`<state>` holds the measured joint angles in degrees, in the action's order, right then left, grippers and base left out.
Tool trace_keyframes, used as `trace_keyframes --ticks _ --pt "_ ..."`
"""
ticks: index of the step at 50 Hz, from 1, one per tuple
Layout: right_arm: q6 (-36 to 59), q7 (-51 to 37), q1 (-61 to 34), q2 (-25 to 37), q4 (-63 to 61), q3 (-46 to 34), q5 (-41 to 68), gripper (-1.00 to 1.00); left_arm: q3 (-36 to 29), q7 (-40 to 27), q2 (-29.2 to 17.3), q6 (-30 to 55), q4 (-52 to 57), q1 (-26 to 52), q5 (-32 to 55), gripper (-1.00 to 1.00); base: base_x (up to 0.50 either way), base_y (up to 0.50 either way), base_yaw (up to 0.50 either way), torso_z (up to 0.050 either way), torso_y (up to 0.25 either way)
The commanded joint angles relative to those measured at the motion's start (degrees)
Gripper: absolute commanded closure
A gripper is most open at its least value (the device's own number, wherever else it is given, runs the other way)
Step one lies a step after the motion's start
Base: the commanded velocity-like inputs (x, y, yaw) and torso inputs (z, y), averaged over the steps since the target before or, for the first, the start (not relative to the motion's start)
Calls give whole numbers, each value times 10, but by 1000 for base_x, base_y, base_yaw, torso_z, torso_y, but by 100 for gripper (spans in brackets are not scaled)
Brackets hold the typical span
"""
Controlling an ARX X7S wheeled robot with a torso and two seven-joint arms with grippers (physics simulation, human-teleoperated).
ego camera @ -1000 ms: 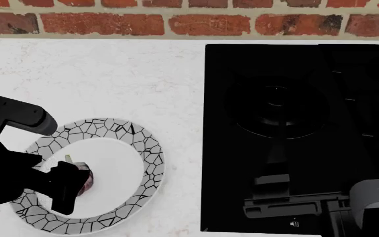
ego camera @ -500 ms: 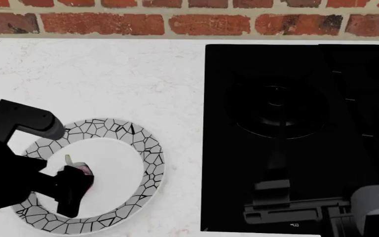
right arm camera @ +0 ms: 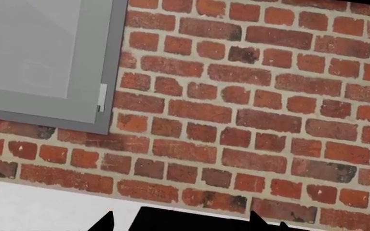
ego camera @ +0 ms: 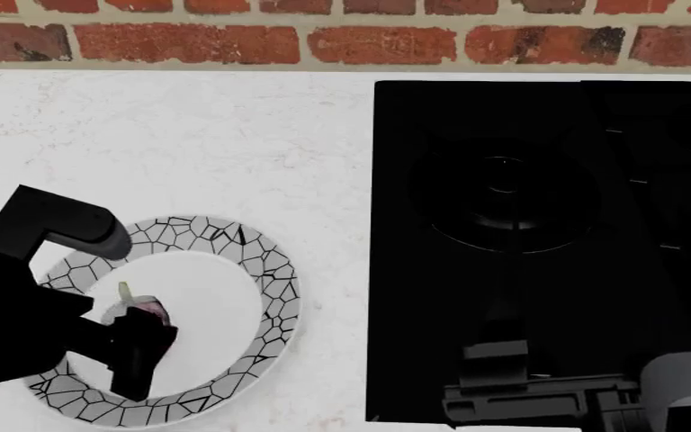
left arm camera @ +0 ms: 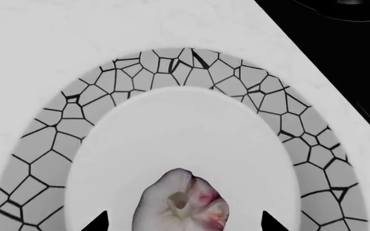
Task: Pick the garlic from the plate and place it in the pan.
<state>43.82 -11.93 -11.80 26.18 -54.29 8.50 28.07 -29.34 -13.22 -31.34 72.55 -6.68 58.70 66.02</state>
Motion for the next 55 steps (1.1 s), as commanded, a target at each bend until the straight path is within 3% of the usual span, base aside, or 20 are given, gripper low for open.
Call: trace_keyframes --ticks 1,2,15,18,22,24,29,36,44,55 --pt "3 -8 1 5 -3 2 10 -100 -7 2 3 -3 -3 1 -1 -100 0 0 0 0 0" --pt "1 -8 2 6 -2 1 10 -100 -6 -1 2 -4 -1 0 -2 100 0 0 0 0 0" --pt "-9 -11 -1 10 7 -5 11 -100 4 -18 -7 -6 26 5 8 100 0 0 0 0 0" --pt "-11 -12 -3 10 10 -9 11 -100 60 -73 -17 23 99 42 72 100 0 0 0 0 0" --pt "-22 -9 -11 6 17 -14 12 -100 141 -240 -37 77 214 113 259 100 0 0 0 0 0" --pt "-28 -8 -15 3 25 -19 7 -100 152 -290 -50 77 232 127 308 100 0 0 0 0 0" --pt "-60 3 -35 -13 63 -28 4 -100 190 -339 -63 38 321 100 353 100 0 0 0 0 3" --pt "-120 25 -65 -41 127 -50 -12 -100 289 -247 -50 -46 412 -33 252 100 0 -320 0 0 0" --pt "-117 15 -102 -35 116 -61 -27 -100 284 -172 -43 -66 410 -60 180 100 1 -500 0 0 0" --pt "-36 -24 -146 -11 46 -30 11 -100 302 -217 -55 -71 421 -66 250 100 1 -500 0 0 0"
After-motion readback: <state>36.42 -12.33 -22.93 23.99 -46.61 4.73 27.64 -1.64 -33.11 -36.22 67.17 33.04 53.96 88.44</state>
